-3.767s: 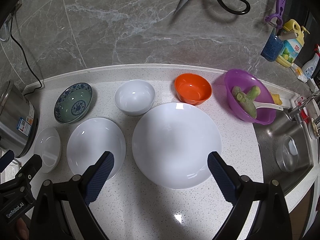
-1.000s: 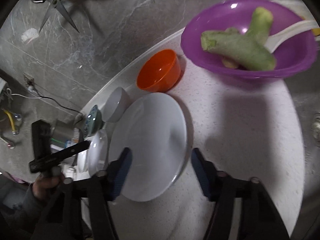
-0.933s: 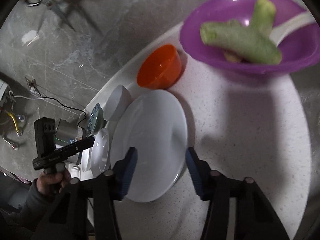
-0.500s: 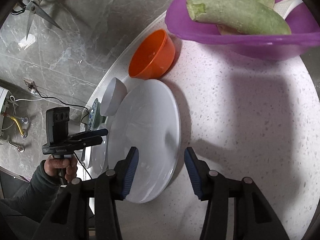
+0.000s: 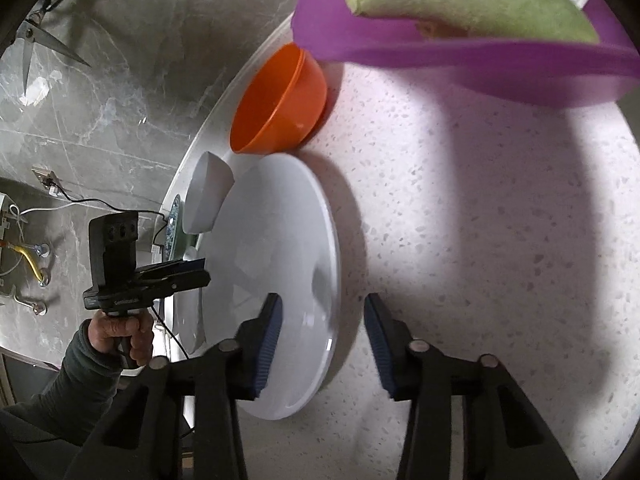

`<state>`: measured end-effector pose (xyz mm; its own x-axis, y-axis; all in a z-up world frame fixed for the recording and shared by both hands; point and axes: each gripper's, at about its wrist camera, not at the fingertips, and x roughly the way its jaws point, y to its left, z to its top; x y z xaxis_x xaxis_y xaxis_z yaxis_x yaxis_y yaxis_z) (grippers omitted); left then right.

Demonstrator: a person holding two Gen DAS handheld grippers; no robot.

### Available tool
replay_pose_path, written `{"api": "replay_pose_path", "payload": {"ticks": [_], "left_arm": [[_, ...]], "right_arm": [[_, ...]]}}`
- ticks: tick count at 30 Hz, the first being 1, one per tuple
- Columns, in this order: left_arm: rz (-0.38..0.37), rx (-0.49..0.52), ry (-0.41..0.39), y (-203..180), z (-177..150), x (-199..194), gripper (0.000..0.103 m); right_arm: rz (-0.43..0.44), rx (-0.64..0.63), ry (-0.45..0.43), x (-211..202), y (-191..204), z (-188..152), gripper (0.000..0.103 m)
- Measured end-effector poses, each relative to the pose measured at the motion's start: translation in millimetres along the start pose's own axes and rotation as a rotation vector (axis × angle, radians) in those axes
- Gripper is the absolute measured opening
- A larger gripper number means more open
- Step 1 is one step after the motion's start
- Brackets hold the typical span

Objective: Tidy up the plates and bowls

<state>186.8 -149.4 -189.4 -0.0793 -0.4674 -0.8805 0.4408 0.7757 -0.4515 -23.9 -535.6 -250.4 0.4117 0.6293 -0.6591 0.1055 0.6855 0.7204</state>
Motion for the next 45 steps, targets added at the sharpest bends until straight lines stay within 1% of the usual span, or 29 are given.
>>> {"api": "replay_pose_path", "payload": {"ticks": [3, 5, 8, 9, 10, 11, 12, 13, 19, 23, 27, 38, 45], "left_arm": [[0.026, -0.015, 0.0, -1.3, 4.2, 3.4, 0.036], [0.033, -0.011, 0.004, -3.4, 6.5, 5.8, 0.036], [0.053, 0.0, 0.004, -6.6, 9.1, 8.0, 0.036], [0.053, -0.001, 0.003, -6.2, 9.8, 8.7, 0.036], [0.056, -0.002, 0.001, -5.3, 9.4, 8.5, 0.032], [0.066, -0.002, -0.001, -4.5, 9.0, 8.4, 0.029], [0.076, -0.005, -0.001, -3.2, 8.1, 8.2, 0.023], [0.075, -0.011, -0.001, -1.6, 7.4, 7.8, 0.02], [0.113, -0.003, 0.002, -6.0, 5.4, 7.6, 0.021], [0.126, -0.014, 0.002, -7.5, 4.4, 7.6, 0.021], [0.127, -0.026, 0.001, -9.9, 1.5, 7.5, 0.021], [0.133, -0.049, -0.004, -19.9, -2.7, 5.1, 0.02], [0.129, -0.051, -0.002, -33.3, -8.7, -2.4, 0.021]], "right_arm": [[0.001, 0.001, 0.03, 8.0, 1.5, 1.5, 0.027], [-0.001, 0.011, 0.037, 11.0, 1.9, 2.7, 0.025], [0.0, 0.024, 0.032, 11.3, 3.6, 2.5, 0.023], [0.0, 0.032, 0.031, 10.7, 2.9, 2.2, 0.019], [-0.002, 0.04, 0.027, 9.8, 1.5, 1.3, 0.017], [-0.005, 0.053, 0.023, 9.5, -0.6, 1.0, 0.012], [-0.005, 0.074, 0.016, 8.4, -3.9, 0.2, 0.011], [-0.001, 0.082, 0.012, 7.6, -5.5, -0.5, 0.011], [-0.033, 0.068, -0.013, 4.7, -1.1, -1.4, 0.012], [-0.052, 0.066, -0.021, 6.0, 1.9, 0.6, 0.012], [-0.062, 0.072, -0.019, 6.5, 3.0, 1.7, 0.013], [-0.056, 0.121, -0.015, 5.7, 4.6, 0.5, 0.013], [-0.057, 0.122, -0.017, -6.8, 10.9, -0.8, 0.013]]}}
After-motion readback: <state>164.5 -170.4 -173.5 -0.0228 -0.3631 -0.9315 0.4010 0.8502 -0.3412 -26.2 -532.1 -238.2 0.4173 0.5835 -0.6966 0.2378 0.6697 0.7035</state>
